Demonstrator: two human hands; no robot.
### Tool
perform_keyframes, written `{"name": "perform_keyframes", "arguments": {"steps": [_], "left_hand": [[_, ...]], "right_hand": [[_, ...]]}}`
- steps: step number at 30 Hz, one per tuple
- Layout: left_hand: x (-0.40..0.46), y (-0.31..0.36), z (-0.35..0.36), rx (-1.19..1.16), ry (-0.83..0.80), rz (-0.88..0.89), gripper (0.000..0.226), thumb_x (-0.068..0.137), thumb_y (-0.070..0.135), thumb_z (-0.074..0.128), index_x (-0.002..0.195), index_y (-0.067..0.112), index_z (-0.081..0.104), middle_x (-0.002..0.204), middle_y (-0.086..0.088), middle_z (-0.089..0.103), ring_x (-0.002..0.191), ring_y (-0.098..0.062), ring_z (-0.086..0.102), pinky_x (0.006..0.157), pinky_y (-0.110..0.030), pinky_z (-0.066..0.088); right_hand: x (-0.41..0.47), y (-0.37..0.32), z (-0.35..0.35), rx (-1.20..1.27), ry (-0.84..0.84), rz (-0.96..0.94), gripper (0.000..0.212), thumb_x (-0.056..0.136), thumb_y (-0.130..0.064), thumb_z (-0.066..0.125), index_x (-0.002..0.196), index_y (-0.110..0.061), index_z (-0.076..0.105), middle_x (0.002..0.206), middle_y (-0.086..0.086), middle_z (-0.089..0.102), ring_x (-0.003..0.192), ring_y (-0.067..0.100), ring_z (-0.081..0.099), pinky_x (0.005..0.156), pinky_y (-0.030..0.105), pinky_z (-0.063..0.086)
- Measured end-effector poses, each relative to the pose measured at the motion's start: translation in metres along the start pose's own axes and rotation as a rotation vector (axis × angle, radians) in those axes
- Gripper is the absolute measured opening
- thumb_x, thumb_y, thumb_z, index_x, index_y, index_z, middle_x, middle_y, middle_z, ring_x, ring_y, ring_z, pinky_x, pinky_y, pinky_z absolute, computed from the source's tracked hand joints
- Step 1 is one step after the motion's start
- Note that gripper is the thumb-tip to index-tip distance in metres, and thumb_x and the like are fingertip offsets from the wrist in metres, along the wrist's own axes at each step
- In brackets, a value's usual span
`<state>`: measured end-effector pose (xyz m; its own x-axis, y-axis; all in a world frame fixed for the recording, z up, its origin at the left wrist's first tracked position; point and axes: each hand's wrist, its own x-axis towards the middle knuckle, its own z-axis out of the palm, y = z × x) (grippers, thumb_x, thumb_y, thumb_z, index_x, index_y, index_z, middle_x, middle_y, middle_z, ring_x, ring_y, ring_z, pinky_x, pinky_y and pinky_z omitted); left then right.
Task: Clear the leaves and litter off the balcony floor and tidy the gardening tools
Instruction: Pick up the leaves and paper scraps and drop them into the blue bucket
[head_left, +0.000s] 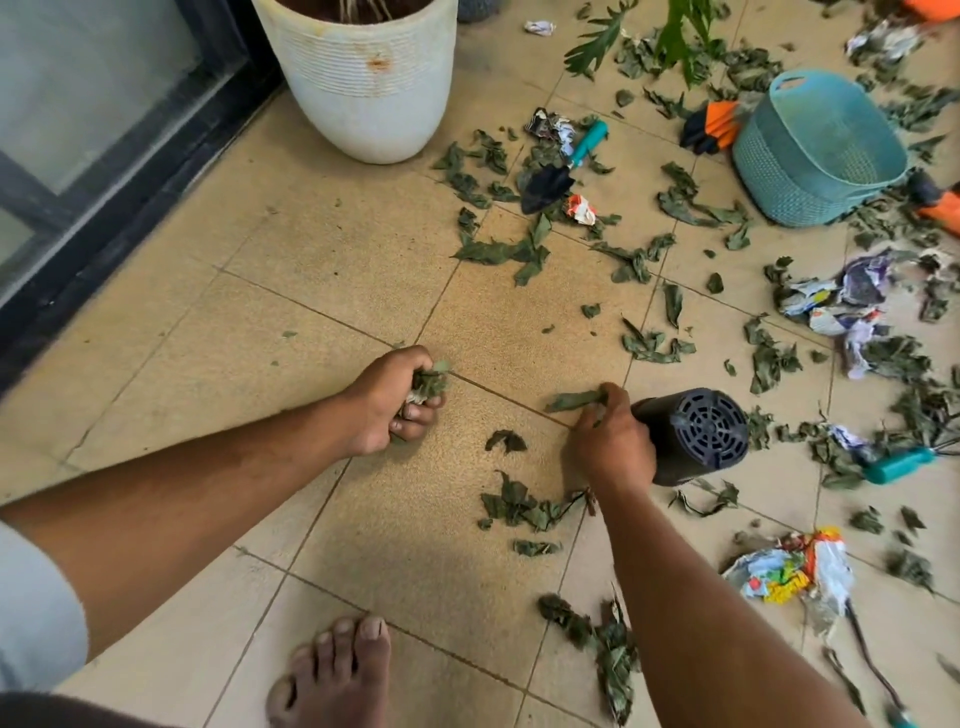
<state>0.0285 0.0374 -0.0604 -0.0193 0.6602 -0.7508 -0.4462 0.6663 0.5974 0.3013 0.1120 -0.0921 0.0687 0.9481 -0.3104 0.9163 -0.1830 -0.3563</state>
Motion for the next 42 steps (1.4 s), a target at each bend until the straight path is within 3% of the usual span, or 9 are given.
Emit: {"name": "perform_keyframes", "arguments": {"steps": [8, 12, 17, 20, 21, 25, 32, 38, 42], "left_hand": [[-0.044, -0.004, -0.017, 0.059, -0.026, -0.042, 0.031, 0.106, 0.031, 0.05, 0.078, 0.019, 0.051, 0.065, 0.0, 0.047, 0.042, -0.007, 0.025, 0.035, -0.017, 0.017], [-0.061, -0.015, -0.023, 0.151, 0.018, -0.028, 0.027, 0.103, 0.043, 0.067, 0.114, 0.019, 0.064, 0.072, 0.0, 0.059, 0.047, -0.006, 0.028, 0.037, -0.018, 0.018], [-0.075, -0.029, -0.032, 0.132, 0.046, 0.004, 0.039, 0.099, 0.026, 0.074, 0.129, 0.007, 0.059, 0.086, -0.009, 0.072, 0.046, -0.006, 0.034, 0.039, -0.016, 0.02], [-0.079, -0.033, -0.038, 0.112, 0.021, 0.0, 0.075, 0.09, 0.024, 0.083, 0.139, -0.005, 0.034, 0.069, -0.002, 0.055, 0.047, -0.008, 0.031, 0.04, -0.016, 0.02], [-0.079, -0.035, -0.042, 0.128, 0.026, 0.015, 0.053, 0.086, 0.028, 0.086, 0.101, 0.027, 0.036, 0.066, 0.0, 0.05, 0.048, -0.008, 0.03, 0.041, -0.017, 0.019], [-0.084, -0.038, -0.046, 0.2, 0.048, 0.017, 0.037, 0.091, 0.041, 0.082, 0.107, 0.023, 0.054, 0.064, 0.004, 0.046, 0.05, -0.008, 0.031, 0.042, -0.016, 0.02], [-0.08, -0.04, -0.047, 0.245, 0.073, 0.02, 0.031, 0.104, 0.038, 0.067, 0.124, 0.014, 0.065, 0.063, 0.004, 0.046, 0.049, -0.008, 0.033, 0.041, -0.017, 0.02], [-0.075, -0.041, -0.026, 0.533, 0.061, 0.07, 0.016, 0.109, 0.034, 0.06, 0.12, 0.027, 0.07, 0.064, 0.006, 0.058, 0.054, -0.007, 0.052, 0.046, -0.022, 0.028], [-0.065, -0.043, -0.002, 0.735, 0.055, 0.175, 0.015, 0.111, 0.038, 0.054, 0.118, 0.031, 0.065, 0.065, 0.012, 0.07, 0.056, -0.003, 0.065, 0.047, -0.021, 0.036]], "right_hand": [[-0.014, -0.024, -0.003, 0.424, -0.057, 0.03, 0.033, 0.106, -0.049, 0.052, 0.104, -0.018, 0.062, 0.087, 0.0, 0.067, 0.085, 0.024, 0.068, 0.067, 0.03, 0.045], [-0.025, -0.056, -0.024, 0.777, -0.212, 0.112, 0.05, 0.104, -0.064, 0.046, 0.086, -0.023, 0.068, 0.066, -0.001, 0.056, 0.056, 0.014, 0.05, 0.052, 0.03, 0.043], [-0.019, -0.071, -0.054, 1.009, -0.507, 0.084, 0.034, 0.098, -0.03, 0.073, 0.108, 0.002, 0.069, 0.093, 0.017, 0.079, 0.049, 0.012, 0.043, 0.039, 0.026, 0.033], [-0.025, -0.066, -0.044, 0.792, -0.535, 0.046, 0.021, 0.101, -0.024, 0.069, 0.118, -0.014, 0.061, 0.096, 0.022, 0.076, 0.05, 0.014, 0.047, 0.041, 0.029, 0.033], [-0.029, -0.062, -0.037, 0.611, -0.508, -0.002, 0.024, 0.102, -0.029, 0.068, 0.124, -0.024, 0.06, 0.094, 0.014, 0.074, 0.052, 0.012, 0.05, 0.042, 0.029, 0.037], [-0.044, -0.036, -0.002, 0.051, -0.4, -0.245, 0.037, 0.096, -0.045, 0.07, 0.129, -0.041, 0.054, 0.103, -0.005, 0.069, 0.069, 0.012, 0.071, 0.057, 0.03, 0.058], [-0.05, -0.03, 0.023, -0.028, -0.315, -0.321, 0.006, 0.097, -0.031, 0.063, 0.101, -0.029, 0.059, 0.086, -0.006, 0.067, 0.077, 0.017, 0.067, 0.069, 0.04, 0.062], [-0.05, -0.029, -0.006, 0.892, -0.538, 0.105, 0.019, 0.091, -0.021, 0.076, 0.084, -0.013, 0.061, 0.079, 0.011, 0.073, 0.081, 0.04, 0.074, 0.056, 0.042, 0.061], [-0.057, -0.027, -0.04, 1.236, -0.654, 0.3, 0.02, 0.098, -0.01, 0.058, 0.08, -0.015, 0.05, 0.052, 0.001, 0.051, 0.038, 0.016, 0.055, 0.033, 0.021, 0.037]]}}
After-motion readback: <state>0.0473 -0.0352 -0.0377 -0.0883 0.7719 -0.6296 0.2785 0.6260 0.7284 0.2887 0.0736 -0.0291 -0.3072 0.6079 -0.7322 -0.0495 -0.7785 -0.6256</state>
